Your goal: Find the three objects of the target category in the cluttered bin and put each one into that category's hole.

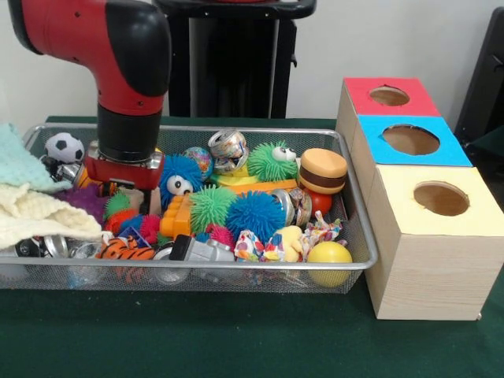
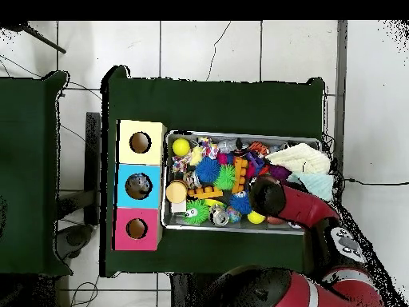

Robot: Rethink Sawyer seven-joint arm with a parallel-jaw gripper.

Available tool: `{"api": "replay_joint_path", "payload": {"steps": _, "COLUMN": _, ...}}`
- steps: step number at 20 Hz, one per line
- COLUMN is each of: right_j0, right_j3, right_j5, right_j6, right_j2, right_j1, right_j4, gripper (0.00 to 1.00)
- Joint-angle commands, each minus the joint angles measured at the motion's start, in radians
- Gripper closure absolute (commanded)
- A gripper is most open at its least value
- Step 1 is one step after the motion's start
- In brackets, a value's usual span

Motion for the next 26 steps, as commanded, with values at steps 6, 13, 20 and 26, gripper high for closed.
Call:
{"api": "replay_joint_path", "payload": {"steps": 6, "right_j0": 0.026, "right_j3": 0.031, "right_j5": 0.124, "right_j6": 0.105, "right_j2": 0.16, "right_j1": -0.021, "right_j4": 0.04, "gripper": 0.0}}
{"api": "replay_joint_path", "payload": {"steps": 13, "right_j0": 0.095, "right_j3": 0.005, "right_j5": 0.298, "right_j6": 0.102, "right_j2": 0.112, "right_j1": -0.101, "right_j4": 0.062, "gripper": 0.0}}
{"api": "replay_joint_path", "payload": {"steps": 20, "right_j0": 0.096, "right_j3": 0.001, "right_j5": 0.331, "right_j6": 0.08, "right_j2": 0.112, "right_j1": -0.14, "right_j4": 0.041, "gripper": 0.0}}
{"api": "replay_joint_path", "payload": {"steps": 26, "right_j0": 0.079, "right_j3": -0.006, "right_j5": 0.445, "right_j6": 0.035, "right_j2": 0.133, "right_j1": -0.202, "right_j4": 0.055, "gripper": 0.0}}
